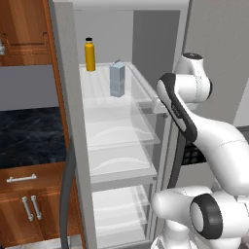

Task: Take out the milk from the fridge and place it on the tray on the counter. Then take the sugar cube near the tray and place it in the tray.

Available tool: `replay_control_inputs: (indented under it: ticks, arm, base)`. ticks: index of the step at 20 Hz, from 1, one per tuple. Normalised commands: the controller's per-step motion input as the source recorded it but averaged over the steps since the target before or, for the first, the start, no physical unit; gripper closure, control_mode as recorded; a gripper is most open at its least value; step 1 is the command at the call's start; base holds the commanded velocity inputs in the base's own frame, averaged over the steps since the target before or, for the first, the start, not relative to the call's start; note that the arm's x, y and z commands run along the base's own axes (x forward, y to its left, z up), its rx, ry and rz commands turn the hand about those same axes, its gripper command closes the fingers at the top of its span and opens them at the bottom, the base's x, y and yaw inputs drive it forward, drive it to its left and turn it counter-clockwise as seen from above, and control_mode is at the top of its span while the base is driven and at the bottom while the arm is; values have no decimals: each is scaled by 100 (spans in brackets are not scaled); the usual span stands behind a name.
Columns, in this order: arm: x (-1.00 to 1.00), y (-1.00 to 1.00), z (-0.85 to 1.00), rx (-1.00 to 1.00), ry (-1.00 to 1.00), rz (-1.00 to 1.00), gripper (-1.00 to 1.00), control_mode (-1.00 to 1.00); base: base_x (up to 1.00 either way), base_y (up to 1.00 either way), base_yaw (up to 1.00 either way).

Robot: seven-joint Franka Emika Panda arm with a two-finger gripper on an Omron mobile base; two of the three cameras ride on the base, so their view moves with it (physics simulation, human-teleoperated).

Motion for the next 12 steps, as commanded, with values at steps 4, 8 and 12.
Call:
replay_control_inputs:
  ticks: [4, 8, 12]
  arm:
    - [-10, 0, 0, 0, 0, 0, -100, -100]
    - [-55, 6, 0, 0, -10, 5, -100, -100]
    - [-78, 6, 0, -2, -25, 4, -100, -100]
  base:
    - [0, 0, 0]
    - [0, 0, 0]
    - [0, 0, 0]
